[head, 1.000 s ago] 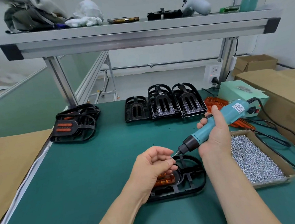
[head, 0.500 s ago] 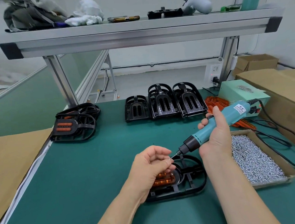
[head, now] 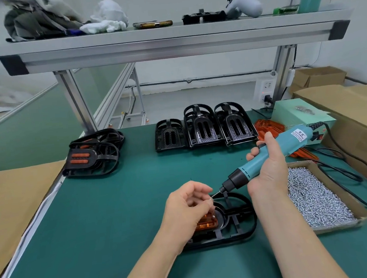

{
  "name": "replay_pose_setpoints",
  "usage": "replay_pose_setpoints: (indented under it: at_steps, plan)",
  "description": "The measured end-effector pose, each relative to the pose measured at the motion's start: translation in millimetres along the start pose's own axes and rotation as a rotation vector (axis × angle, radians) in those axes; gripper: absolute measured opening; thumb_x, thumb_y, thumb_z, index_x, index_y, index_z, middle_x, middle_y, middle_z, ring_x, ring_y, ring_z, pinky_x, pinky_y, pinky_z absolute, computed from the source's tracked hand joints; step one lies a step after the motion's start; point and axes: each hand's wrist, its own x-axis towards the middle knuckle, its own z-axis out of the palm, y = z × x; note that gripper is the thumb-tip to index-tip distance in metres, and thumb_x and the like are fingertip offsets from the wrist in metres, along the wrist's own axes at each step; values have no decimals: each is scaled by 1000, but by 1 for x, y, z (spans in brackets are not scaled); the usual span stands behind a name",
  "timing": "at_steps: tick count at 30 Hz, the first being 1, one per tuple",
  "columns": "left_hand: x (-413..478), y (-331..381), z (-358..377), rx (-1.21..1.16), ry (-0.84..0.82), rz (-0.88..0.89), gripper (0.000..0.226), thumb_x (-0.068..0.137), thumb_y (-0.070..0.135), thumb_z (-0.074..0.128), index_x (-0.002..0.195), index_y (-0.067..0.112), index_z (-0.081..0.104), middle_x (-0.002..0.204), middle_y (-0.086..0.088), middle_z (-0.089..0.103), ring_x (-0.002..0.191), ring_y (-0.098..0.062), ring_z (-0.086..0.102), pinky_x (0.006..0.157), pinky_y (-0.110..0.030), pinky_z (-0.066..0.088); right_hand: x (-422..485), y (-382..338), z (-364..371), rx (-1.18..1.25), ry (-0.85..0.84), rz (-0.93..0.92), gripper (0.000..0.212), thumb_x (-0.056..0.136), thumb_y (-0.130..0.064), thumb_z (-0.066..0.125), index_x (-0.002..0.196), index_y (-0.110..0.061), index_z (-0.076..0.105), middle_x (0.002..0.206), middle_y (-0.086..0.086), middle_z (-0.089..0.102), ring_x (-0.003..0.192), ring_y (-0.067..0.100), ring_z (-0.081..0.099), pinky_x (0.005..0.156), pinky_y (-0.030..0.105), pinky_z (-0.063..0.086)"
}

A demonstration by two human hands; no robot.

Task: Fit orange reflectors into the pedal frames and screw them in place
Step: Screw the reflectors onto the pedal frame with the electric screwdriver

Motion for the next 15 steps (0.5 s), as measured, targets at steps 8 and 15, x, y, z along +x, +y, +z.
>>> replay_pose_setpoints:
  at_steps: [8, 15]
  plan:
    - [0, 1, 0, 5, -10, -4, 34, 83, -4, 71, 86, 29, 73, 82, -2, 70, 75, -19, 72, 70, -20, 53, 0, 3, 0, -7, 11, 28, 33, 87, -31, 76, 106, -15, 55, 74, -5, 58, 52, 5, 54, 49, 19, 49]
    - [-1, 1, 1, 2, -2, -8, 32, 82, -4, 72, 86, 28, 73, 81, -1, 70, 74, -18, 71, 70, -20, 53, 1, 3, -1, -3, 16, 27, 37, 86, -32, 78, 111, -16, 56, 73, -6, 60, 52, 5, 55, 50, 18, 50]
